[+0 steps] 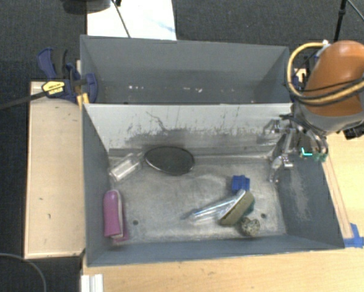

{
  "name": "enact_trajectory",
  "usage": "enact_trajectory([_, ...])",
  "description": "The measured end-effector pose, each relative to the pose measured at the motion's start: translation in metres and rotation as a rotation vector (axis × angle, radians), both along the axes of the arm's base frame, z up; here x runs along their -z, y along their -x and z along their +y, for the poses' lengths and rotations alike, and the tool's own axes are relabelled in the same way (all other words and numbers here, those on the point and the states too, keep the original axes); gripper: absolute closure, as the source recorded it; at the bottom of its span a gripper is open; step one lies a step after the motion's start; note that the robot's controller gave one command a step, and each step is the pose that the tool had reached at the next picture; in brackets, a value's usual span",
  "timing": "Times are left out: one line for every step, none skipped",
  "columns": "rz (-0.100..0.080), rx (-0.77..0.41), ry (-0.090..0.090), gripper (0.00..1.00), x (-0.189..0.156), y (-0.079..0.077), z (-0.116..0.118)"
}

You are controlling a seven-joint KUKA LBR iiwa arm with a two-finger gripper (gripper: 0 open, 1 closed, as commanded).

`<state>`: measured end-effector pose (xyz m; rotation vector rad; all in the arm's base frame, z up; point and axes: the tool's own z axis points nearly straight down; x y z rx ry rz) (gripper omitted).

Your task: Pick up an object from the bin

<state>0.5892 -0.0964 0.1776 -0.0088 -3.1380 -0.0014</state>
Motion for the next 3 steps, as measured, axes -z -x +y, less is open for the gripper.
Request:
enact_trajectory([-0.004,-0.158,0.000,0.00,0.098,0.056,0.046])
enact_trajectory([-0.007,-0.161,0.001,1.00,0.096,0.054,0.045])
enact_trajectory([-0.015,-0.208,0.003,1.00,-0.083,0.072,0.044])
